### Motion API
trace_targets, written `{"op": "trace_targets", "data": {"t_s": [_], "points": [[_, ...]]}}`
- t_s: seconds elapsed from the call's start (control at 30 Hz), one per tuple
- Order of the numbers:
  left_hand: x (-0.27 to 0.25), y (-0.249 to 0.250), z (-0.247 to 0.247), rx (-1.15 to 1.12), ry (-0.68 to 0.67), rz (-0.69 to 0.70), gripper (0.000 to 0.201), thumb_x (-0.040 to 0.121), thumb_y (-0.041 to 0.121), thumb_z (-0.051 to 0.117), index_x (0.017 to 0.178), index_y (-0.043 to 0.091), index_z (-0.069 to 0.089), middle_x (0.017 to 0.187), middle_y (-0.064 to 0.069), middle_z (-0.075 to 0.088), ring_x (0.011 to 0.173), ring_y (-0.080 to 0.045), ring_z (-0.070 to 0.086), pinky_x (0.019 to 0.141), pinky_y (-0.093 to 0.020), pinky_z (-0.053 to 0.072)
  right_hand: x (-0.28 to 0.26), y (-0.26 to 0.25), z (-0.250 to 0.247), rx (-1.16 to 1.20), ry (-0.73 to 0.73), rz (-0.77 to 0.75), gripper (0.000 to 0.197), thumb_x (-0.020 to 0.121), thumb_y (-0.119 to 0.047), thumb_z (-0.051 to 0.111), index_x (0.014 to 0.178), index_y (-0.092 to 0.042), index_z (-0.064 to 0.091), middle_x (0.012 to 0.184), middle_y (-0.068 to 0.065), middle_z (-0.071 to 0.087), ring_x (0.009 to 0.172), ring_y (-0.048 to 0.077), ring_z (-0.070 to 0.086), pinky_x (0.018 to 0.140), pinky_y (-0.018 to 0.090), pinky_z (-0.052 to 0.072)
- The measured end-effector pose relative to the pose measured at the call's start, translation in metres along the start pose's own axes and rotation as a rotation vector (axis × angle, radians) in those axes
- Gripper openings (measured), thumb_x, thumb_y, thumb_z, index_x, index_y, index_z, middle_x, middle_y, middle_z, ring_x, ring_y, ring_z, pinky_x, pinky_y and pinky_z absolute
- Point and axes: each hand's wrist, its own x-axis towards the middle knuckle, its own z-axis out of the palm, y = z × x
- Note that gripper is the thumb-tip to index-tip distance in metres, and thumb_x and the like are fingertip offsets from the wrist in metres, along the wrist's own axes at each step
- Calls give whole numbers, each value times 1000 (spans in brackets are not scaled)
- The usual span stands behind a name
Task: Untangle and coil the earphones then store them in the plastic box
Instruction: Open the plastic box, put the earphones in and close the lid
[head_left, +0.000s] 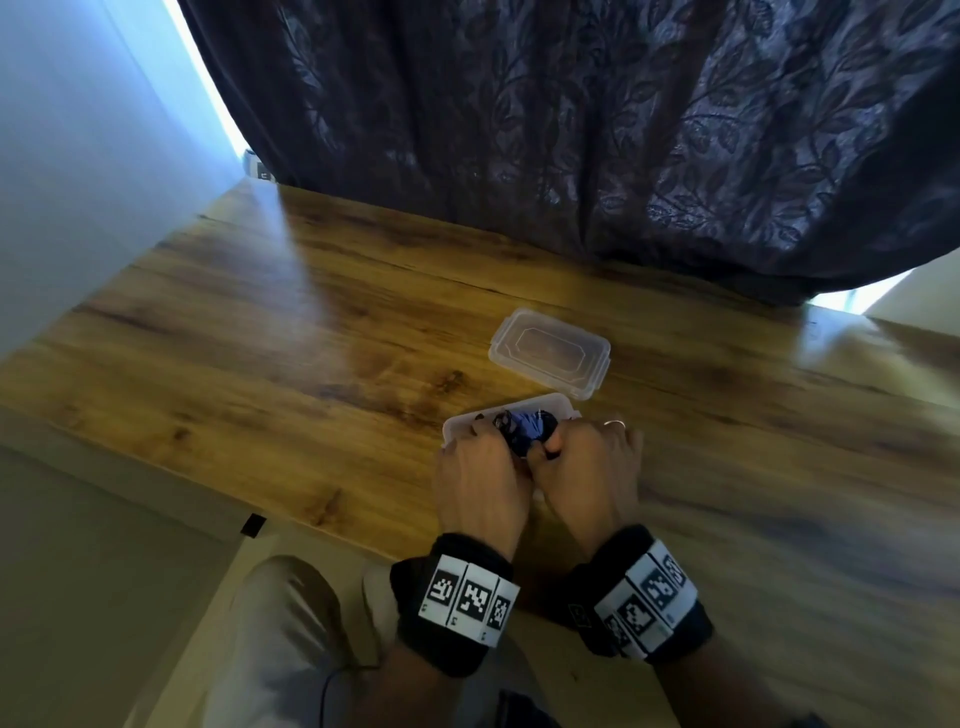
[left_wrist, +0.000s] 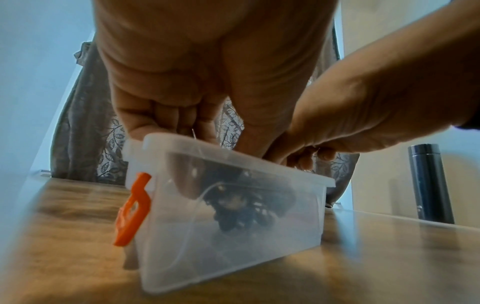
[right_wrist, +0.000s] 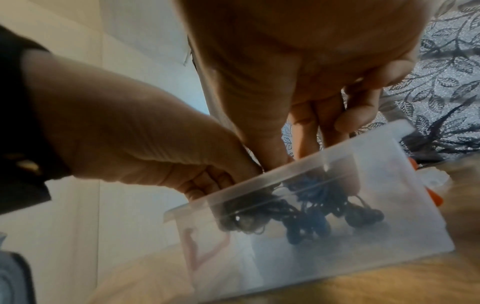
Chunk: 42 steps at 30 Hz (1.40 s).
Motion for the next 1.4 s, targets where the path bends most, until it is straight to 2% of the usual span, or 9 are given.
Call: {"op": "trace_targets", "data": {"t_s": [0.27, 0.47, 0.57, 0.67, 0.77, 1.1, 1.2, 1.3, 1.4], "points": [[0, 2, 2, 149, -62, 21, 20, 97, 31, 54, 109, 17, 60, 107, -4, 70, 106, -23, 62, 96, -37, 38, 3, 11, -8, -43, -186, -151, 23, 96, -44, 55, 92, -30, 73, 97, -5, 63, 102, 20, 51, 92, 39, 31], [-9, -13, -17, 127, 39, 119, 28, 98, 34, 53, 119, 18, 62, 127, -3, 57, 121, -23, 46, 101, -37, 38, 8, 43, -15, 138, -21, -200, 29, 96, -38, 59, 71, -25, 63, 71, -10, 58, 73, 16, 58, 81, 40, 52], [0, -19, -21, 30, 23, 185, 31, 96, 27, 57, 125, 17, 60, 129, -3, 56, 121, -22, 46, 100, -36, 43, 13, 44, -13, 219, -66, -227, 12, 94, -28, 65, 84, -29, 71, 84, -9, 69, 83, 15, 64, 84, 43, 55], [9, -23, -18, 60, -53, 250, 30, 96, 25, 58, 125, 16, 61, 130, -3, 59, 122, -23, 48, 99, -36, 45, 17, 39, -8, 264, -154, -301, 17, 94, -25, 66, 108, -29, 74, 110, -9, 74, 106, 14, 62, 100, 38, 43], [10, -26, -11, 82, -113, 293, 28, 97, 26, 57, 121, 15, 63, 126, -3, 62, 121, -22, 54, 100, -35, 47, 19, 28, -3, 145, -198, -415, 27, 97, -23, 58, 118, -35, 70, 122, -14, 69, 119, 13, 52, 89, 31, 23], [13, -26, -13, 116, -233, 326, 42, 92, 20, 61, 132, 19, 47, 129, -4, 59, 120, -23, 55, 104, -39, 38, 27, 21, -1, -85, -394, -630, 39, 92, -6, 58, 121, -29, 67, 127, -12, 57, 122, 15, 46, 103, 37, 27], [15, -39, -22, -47, -246, 273, 50, 91, 19, 66, 137, 22, 46, 132, -3, 59, 122, -23, 56, 105, -40, 44, 42, 38, -13, 214, -297, -588, 38, 94, -4, 56, 121, -26, 70, 126, -11, 65, 116, 6, 56, 102, 34, 44], [14, -58, -31, -214, -106, 208, 39, 92, 16, 66, 130, 20, 55, 124, 0, 57, 110, -15, 57, 87, -18, 46, 70, 51, -36, 357, -137, -348, 28, 100, -8, 52, 119, -17, 70, 120, -3, 68, 102, 2, 58, 88, 11, 44], [15, -77, -34, -301, 19, 125, 29, 91, 11, 63, 120, 16, 60, 112, 1, 59, 94, -12, 58, 72, -17, 41, 118, 66, -36, 178, -218, -199, 35, 93, -28, 63, 127, -20, 65, 128, 0, 62, 113, 17, 57, 94, 26, 43]]}}
